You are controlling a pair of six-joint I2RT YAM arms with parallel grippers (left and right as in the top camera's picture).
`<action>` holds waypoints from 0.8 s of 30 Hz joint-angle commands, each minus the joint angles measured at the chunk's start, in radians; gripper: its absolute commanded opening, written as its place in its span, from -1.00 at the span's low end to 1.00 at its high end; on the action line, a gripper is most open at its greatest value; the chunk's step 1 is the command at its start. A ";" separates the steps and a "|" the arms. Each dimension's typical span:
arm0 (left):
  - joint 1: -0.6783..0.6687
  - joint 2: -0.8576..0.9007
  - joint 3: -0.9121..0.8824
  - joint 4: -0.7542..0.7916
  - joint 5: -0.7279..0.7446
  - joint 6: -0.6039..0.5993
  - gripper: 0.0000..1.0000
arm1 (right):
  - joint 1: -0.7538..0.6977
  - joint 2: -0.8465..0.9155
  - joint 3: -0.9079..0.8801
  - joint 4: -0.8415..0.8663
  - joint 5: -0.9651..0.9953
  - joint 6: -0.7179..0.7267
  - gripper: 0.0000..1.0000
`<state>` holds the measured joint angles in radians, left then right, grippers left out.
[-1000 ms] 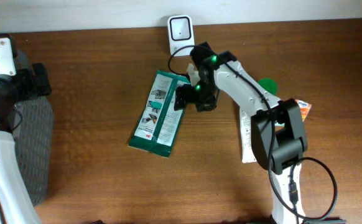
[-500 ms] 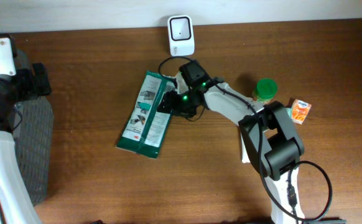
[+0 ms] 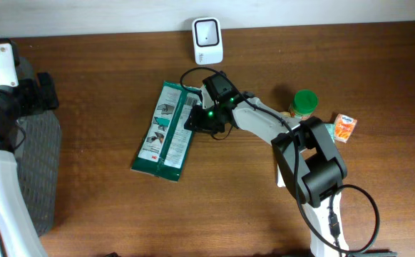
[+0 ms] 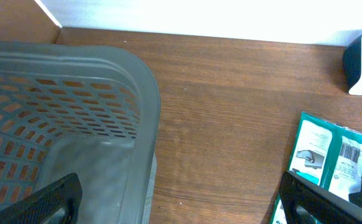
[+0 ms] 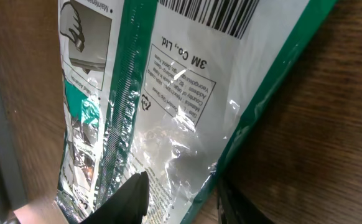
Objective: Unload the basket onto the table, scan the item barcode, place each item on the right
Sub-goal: 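Lift the packet edge and drag it toward the scanner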
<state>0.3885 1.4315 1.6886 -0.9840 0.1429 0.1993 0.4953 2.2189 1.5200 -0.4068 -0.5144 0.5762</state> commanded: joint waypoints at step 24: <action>0.005 0.000 0.003 0.001 0.008 0.016 0.98 | 0.001 0.030 -0.022 -0.016 -0.001 -0.056 -0.27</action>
<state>0.3885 1.4315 1.6886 -0.9840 0.1429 0.1993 0.4953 2.2189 1.5200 -0.4149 -0.5331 0.5377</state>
